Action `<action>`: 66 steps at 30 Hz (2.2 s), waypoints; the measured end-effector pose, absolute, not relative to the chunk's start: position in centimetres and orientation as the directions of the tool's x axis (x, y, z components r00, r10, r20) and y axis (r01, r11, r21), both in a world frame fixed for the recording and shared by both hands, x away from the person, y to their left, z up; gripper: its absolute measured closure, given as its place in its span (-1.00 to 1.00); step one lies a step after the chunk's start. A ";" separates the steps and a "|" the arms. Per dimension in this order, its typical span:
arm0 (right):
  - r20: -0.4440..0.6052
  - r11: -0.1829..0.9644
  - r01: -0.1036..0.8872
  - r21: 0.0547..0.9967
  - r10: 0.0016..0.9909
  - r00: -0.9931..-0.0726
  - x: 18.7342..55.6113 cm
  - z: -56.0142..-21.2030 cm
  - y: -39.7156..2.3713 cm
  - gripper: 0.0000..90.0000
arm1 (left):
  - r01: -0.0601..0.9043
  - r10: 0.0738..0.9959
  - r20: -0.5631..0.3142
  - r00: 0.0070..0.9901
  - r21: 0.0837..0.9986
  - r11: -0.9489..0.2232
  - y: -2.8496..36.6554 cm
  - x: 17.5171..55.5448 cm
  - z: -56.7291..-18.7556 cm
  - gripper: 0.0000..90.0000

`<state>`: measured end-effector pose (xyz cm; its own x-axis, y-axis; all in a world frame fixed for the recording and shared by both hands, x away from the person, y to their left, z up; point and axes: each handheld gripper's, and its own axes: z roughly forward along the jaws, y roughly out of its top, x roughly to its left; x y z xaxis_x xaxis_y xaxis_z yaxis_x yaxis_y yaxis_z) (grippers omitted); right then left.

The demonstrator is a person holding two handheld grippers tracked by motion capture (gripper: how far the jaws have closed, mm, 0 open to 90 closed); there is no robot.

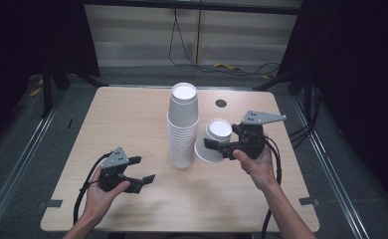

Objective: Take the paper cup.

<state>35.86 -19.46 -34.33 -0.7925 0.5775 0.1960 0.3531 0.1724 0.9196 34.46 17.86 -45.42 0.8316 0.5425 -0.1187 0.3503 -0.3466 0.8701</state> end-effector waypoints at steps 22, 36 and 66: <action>0.252 0.188 0.400 0.897 0.527 -0.812 35.8 -37.9 -17.8 -0.50 | 0.268 0.471 -0.088 0.878 0.905 -0.331 14.0 35.4 -42.0 -0.64; 0.286 0.188 0.416 0.890 0.479 -0.830 35.8 -39.0 -16.2 -0.50 | 0.242 0.401 -0.103 0.910 0.918 -0.313 12.3 34.1 -42.9 -0.65; 0.327 0.179 0.424 0.888 0.405 -0.854 35.3 -40.6 -14.7 -0.50 | 0.293 0.339 -0.202 0.919 0.925 -0.241 10.9 33.7 -44.2 -0.66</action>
